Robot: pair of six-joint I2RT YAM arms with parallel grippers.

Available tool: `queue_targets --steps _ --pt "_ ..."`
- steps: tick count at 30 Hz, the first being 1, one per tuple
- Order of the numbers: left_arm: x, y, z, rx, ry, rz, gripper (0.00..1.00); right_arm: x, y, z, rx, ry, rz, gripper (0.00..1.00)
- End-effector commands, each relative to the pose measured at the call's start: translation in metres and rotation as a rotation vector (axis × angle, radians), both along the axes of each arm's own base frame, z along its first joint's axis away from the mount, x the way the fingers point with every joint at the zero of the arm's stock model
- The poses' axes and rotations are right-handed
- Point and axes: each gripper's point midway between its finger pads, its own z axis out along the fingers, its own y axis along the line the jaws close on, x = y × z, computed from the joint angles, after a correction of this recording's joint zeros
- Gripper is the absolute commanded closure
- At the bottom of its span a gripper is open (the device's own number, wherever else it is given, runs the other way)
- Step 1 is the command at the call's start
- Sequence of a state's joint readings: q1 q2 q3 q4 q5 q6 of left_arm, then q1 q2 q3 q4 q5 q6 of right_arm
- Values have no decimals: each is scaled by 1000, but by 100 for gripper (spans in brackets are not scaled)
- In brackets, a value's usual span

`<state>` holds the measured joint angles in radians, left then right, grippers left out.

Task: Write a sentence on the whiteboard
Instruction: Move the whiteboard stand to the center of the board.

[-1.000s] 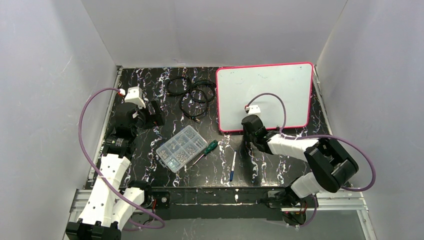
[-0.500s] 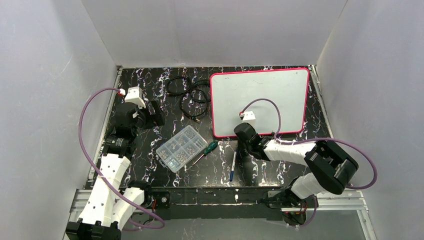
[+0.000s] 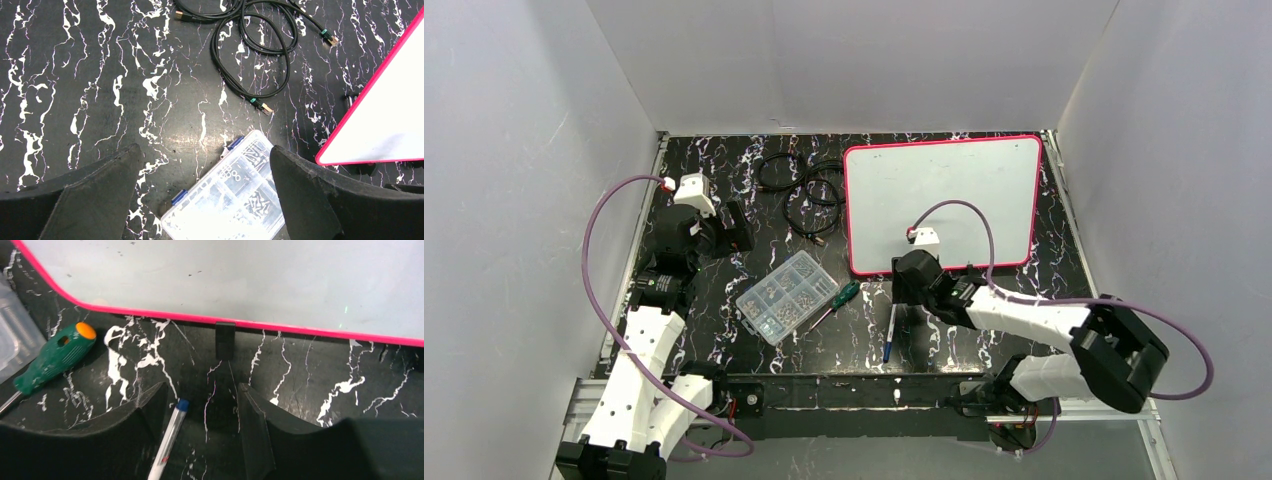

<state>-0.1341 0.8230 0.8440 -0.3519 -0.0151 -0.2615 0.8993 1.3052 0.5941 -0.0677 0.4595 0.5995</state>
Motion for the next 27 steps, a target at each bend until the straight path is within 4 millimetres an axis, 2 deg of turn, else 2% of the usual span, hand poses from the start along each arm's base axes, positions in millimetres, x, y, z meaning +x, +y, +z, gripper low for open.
queue_targets --steps 1,6,8,11,13,20,27 --pt "-2 1 -4 13 9 0 1 -12 -1 23 48 13 -15 38" --pt "-2 8 4 10 -14 49 1 -35 0 30 90 132 -38 40" --pt "-1 17 5 6 -24 113 1 -45 3 31 118 185 -56 41" --pt "-3 40 5 -2 -28 283 1 -56 5 29 147 237 -99 43" --pt "-7 45 3 3 -3 313 1 -59 5 25 144 251 -117 44" --pt "-15 18 -3 -6 35 126 1 -58 9 16 67 270 -151 47" --pt "-15 11 0 -7 21 73 1 -59 20 2 -24 277 -141 50"
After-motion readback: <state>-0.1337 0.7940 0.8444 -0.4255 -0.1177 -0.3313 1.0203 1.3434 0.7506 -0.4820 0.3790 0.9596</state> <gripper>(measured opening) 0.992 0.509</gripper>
